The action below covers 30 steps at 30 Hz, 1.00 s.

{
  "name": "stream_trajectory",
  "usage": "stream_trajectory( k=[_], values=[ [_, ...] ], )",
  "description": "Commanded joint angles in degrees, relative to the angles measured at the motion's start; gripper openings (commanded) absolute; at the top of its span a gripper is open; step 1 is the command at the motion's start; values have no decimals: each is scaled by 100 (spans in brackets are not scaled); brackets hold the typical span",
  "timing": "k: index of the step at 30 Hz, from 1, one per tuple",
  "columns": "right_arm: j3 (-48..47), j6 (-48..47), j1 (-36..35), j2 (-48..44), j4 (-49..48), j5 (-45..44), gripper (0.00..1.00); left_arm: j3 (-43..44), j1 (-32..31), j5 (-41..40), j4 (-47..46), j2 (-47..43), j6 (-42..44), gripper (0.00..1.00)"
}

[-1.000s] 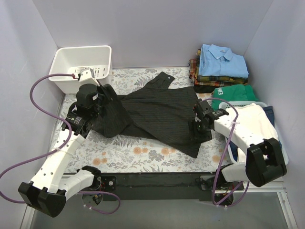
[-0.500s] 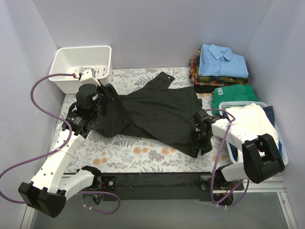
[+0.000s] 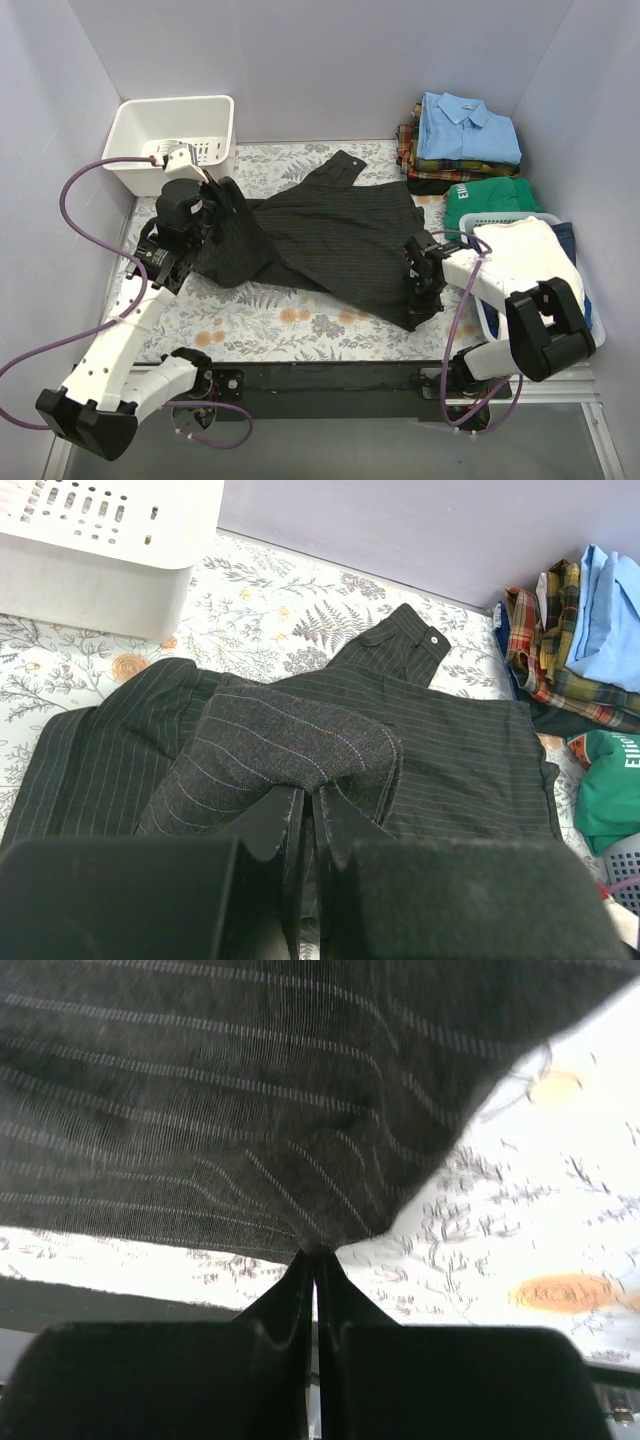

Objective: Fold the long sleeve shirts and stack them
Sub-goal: Fold the shirt

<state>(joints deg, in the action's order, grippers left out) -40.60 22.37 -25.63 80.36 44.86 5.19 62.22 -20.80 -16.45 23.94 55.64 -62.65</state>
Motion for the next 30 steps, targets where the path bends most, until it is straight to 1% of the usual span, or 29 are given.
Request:
stream_trajectory(
  k=[1, 6, 8, 10, 11, 14, 16, 19, 24, 30],
  values=[
    [-140, 83, -21, -642, 689, -149, 1, 19, -12, -95, 303, -307, 96, 0],
    [-396, 267, 23, -1311, 1410, -343, 1, 80, -12, -297, 900, -518, -10, 0],
    [-536, 338, 58, -1636, 1736, -580, 1, 115, -12, -446, 1217, -650, -45, 0],
    [-615, 478, 58, -1995, 1929, -1140, 1, 290, -12, -630, 1532, -703, -107, 0],
    [-668, 496, 75, -2111, 2069, -1282, 1, 343, -12, -675, 1630, -729, -133, 0],
    [-888, 558, 180, -2323, 2079, -1608, 1, 353, -12, -763, 1728, -800, -159, 0],
    [-1028, 540, 233, -2192, 1983, -1662, 1, 221, -12, -659, 1544, -756, -63, 0],
    [-1126, 470, 313, -1850, 1790, -1574, 1, 265, -12, -641, 1316, -529, 16, 0],
    [-1213, 330, 550, -1471, 1070, -1284, 1, 396, -12, -992, 955, -177, 236, 0],
    [-1907, 66, 752, -698, 708, -1064, 1, 511, -12, -1089, 550, 149, 570, 0]
  ],
)
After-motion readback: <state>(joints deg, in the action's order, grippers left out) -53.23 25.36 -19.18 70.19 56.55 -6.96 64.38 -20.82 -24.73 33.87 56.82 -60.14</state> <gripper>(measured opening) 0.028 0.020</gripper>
